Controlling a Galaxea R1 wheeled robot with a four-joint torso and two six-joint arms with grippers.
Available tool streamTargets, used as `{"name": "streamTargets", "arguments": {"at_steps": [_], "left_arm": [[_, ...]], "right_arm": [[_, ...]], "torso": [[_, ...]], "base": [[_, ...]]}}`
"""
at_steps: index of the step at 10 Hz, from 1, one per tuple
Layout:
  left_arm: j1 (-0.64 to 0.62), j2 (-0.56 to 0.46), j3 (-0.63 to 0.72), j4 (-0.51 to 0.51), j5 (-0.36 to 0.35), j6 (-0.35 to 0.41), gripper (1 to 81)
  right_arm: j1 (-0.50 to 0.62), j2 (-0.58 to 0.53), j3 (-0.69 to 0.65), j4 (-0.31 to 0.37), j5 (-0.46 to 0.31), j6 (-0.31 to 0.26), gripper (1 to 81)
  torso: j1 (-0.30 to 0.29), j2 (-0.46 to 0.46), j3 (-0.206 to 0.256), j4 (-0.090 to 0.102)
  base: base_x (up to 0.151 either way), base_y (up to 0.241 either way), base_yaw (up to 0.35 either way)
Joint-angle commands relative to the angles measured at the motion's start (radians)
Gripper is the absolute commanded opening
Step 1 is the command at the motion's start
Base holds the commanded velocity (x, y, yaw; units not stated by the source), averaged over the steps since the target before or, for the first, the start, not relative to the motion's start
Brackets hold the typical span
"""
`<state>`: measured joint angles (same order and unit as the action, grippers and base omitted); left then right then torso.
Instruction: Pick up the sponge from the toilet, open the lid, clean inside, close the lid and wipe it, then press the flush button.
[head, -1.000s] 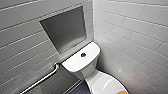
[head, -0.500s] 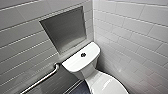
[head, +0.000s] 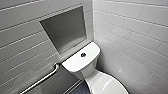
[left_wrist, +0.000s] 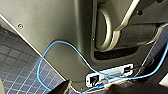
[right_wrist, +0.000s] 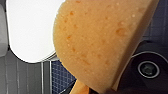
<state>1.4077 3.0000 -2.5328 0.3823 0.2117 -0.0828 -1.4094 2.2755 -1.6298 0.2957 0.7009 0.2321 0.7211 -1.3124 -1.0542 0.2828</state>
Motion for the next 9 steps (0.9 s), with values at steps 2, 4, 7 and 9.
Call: {"name": "streamTargets", "arguments": {"at_steps": [2, 4, 7, 9], "left_arm": [[0.009, -0.002, 0.005, 0.007, 0.083, 0.001, 81.1], [0.009, 0.001, 0.006, 0.016, 0.083, 0.001, 81.1], [0.008, 0.001, 0.003, 0.016, 0.083, 0.001, 81.1], [0.004, 0.002, 0.006, 0.018, 0.083, 0.001, 81.1]], "right_arm": [[0.031, -0.206, 0.376, -0.072, 0.016, -0.126, 1.0], [0.158, -0.241, 0.441, 0.05, -0.065, -0.226, 1.0], [0.397, -0.261, 0.489, 0.264, -0.23, -0.369, 1.0], [0.57, -0.247, 0.431, 0.367, -0.357, -0.39, 1.0]], "torso": [[0.0, 0.0, 0.0, 0.0], [0.0, 0.0, 0.0, 0.0], [0.0, 0.0, 0.0, 0.0], [0.0, 0.0, 0.0, 0.0]], "base": [[0.0, 0.0, 0.0], [0.0, 0.0, 0.0], [0.0, 0.0, 0.0], [0.0, 0.0, 0.0]]}}
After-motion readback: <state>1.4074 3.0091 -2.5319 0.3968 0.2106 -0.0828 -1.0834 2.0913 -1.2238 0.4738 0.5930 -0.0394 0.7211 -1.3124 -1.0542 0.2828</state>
